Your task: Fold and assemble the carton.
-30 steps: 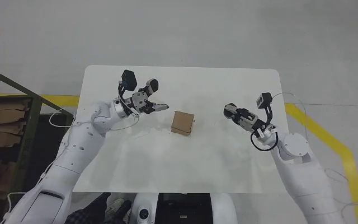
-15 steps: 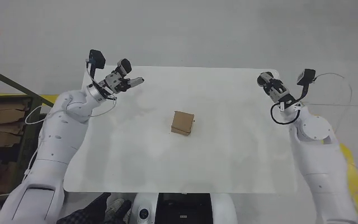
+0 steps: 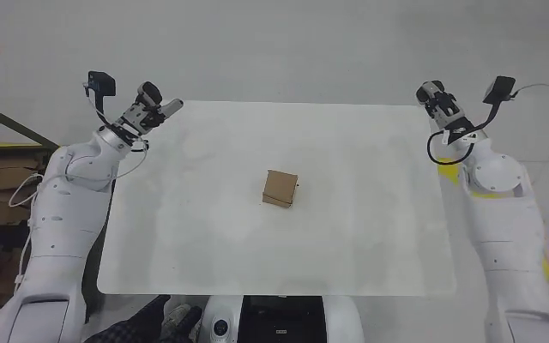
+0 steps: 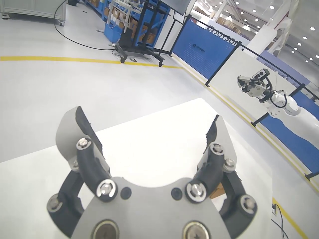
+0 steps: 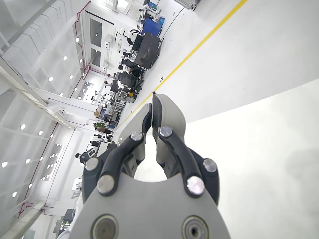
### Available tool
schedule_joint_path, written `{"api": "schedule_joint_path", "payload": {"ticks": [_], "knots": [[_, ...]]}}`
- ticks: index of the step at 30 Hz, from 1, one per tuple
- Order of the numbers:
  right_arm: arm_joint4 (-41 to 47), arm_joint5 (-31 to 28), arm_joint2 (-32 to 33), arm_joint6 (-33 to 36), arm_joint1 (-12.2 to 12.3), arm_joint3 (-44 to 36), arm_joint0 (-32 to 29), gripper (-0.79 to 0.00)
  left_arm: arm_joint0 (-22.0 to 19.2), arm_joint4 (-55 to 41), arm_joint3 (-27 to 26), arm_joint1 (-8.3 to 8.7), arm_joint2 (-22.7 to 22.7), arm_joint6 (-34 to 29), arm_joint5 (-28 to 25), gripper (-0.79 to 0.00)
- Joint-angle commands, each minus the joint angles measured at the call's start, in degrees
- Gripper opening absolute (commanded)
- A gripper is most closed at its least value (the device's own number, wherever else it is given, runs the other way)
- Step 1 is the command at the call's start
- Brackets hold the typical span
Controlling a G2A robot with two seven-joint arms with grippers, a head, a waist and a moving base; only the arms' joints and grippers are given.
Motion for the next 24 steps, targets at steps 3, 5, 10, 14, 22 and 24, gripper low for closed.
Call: {"api": "schedule_joint_path", "payload": {"ticks": [3,5,10,14,22,24], "knots": [[-1.6,0.4,-0.3,-1.7,-0.1,0.8,0.7,-0.785,0.8,-0.1,-1.1,0.3,-1.5,-0.4,1.0,0.0],[-3.0,0.6,-0.5,-2.7,-0.2,0.9,0.8,-0.785,1.3,-0.3,-1.5,0.37,-2.2,0.0,1.3,0.0],[-4.5,1.4,-0.5,-4.4,-0.3,0.9,0.7,-0.64,2.3,-0.7,-2.1,0.51,-2.9,-0.5,1.8,0.0],[-5.1,1.9,-0.6,-4.9,-0.4,1.0,0.7,0.0,2.4,-1.0,-2.2,0.54,-3.1,-0.8,1.8,0.0],[-5.1,1.9,-0.6,-4.9,-0.4,1.0,0.7,-0.233,2.4,-1.0,-2.2,0.54,-3.1,-0.8,1.8,-0.001],[-5.1,1.9,-0.6,-4.9,-0.4,1.0,0.7,-0.149,2.4,-1.0,-2.2,0.54,-3.1,-0.8,1.8,-0.001]]}}
